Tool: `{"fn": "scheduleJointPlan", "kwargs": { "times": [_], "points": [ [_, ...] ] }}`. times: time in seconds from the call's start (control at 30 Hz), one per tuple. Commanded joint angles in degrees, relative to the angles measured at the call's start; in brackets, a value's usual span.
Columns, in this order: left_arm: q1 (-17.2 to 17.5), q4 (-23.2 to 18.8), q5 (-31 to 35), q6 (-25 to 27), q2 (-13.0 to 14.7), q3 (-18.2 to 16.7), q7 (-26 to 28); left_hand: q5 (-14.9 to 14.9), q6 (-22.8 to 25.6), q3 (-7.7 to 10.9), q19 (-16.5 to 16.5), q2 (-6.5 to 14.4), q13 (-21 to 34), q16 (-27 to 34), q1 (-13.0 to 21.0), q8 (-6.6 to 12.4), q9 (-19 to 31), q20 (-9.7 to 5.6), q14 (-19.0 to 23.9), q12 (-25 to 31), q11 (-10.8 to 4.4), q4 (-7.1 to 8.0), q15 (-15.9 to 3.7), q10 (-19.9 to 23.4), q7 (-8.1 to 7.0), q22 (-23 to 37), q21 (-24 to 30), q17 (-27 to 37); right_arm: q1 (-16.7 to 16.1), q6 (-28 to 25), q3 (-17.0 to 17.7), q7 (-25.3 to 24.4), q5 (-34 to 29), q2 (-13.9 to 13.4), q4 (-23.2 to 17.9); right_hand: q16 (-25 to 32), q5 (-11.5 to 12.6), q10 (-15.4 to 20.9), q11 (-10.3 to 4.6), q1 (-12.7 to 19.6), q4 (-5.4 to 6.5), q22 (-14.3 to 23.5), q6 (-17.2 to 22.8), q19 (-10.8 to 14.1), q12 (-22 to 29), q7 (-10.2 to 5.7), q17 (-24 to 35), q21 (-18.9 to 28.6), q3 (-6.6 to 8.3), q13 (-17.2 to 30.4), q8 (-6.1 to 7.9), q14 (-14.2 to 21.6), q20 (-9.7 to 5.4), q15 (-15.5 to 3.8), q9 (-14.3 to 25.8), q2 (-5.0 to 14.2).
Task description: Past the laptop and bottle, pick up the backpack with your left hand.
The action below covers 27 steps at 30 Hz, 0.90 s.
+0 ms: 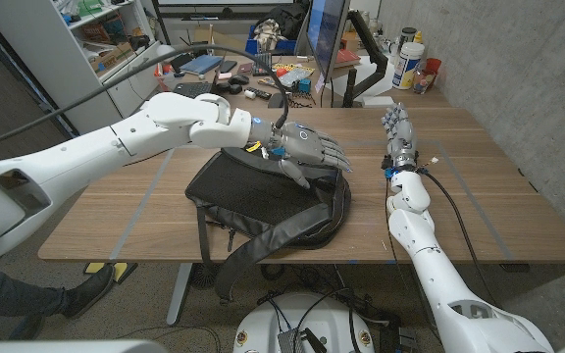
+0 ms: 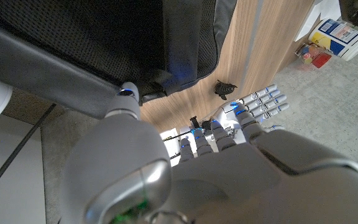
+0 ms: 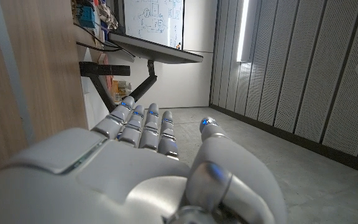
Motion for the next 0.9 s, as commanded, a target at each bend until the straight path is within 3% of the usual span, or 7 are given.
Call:
{"fn": "scheduleJointPlan", "kwargs": {
  "times": [0.03,0.9],
  "points": [
    [-2.8,5.1,-0.1,-3.7,-4.1,2.9,-0.7,0.5,0.4,-0.13,0.5,-0.7,0.2,0.2,0.1,0.44,0.1,0.14,0.2,0.3,0.1,-0.08,0.0,0.4,-0.1,0.2,0.1,0.3,0.0,1.9,0.7,-0.5,0.4,0.9,0.3,0.0,0.4,0.5,-0.08,0.2,-0.13,0.3,0.6,0.1,0.3,0.21,0.3,0.0,0.41,0.3,-0.02,0.5,0.3,-0.13,0.3,0.3],
    [-6.9,16.3,0.8,-9.2,-11.9,7.6,-2.2,0.7,1.2,-0.29,0.8,-0.7,0.2,0.3,0.1,0.73,0.1,0.07,0.6,0.4,-0.11,0.12,-0.05,0.8,-0.18,0.2,0.1,0.4,0.4,3.2,1.5,-2.1,0.5,1.9,0.2,-0.1,0.4,0.7,-0.14,0.1,-0.08,0.3,0.7,0.0,0.2,0.11,0.3,-0.1,0.68,0.3,-0.07,0.6,0.31,-0.17,0.3,0.36]
  ]
}}
